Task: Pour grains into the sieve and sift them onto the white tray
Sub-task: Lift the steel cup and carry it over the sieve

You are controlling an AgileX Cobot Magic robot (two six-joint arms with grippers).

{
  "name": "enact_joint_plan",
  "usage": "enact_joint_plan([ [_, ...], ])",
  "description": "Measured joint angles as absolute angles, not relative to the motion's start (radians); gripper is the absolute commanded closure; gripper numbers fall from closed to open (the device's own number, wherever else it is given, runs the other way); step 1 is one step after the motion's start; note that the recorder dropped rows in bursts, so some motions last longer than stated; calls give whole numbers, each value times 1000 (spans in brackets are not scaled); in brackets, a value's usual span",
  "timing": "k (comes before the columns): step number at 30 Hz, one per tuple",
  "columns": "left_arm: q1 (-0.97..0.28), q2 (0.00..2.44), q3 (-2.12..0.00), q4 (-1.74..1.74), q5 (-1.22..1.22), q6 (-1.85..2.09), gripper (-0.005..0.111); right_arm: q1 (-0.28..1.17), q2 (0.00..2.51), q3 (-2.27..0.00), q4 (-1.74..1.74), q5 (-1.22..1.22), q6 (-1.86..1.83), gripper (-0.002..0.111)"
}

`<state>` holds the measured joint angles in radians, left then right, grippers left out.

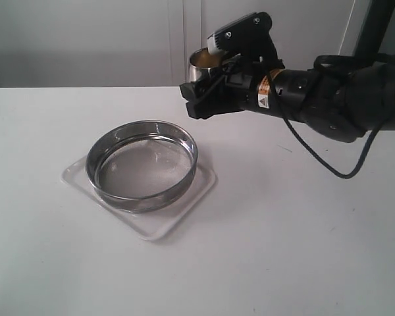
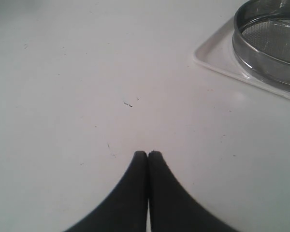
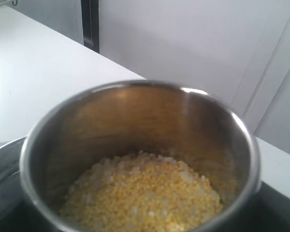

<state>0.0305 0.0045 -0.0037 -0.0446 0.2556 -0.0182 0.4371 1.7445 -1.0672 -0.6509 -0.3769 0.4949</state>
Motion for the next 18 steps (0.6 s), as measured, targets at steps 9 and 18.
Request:
enact_joint_plan([
  [9,31,4,-4,-45,256,-18,107,479,1745,-1153,-699,-282,495,108],
  [18,31,4,-4,-45,256,-18,107,505,1811,-1156,-711,-268,495,108],
])
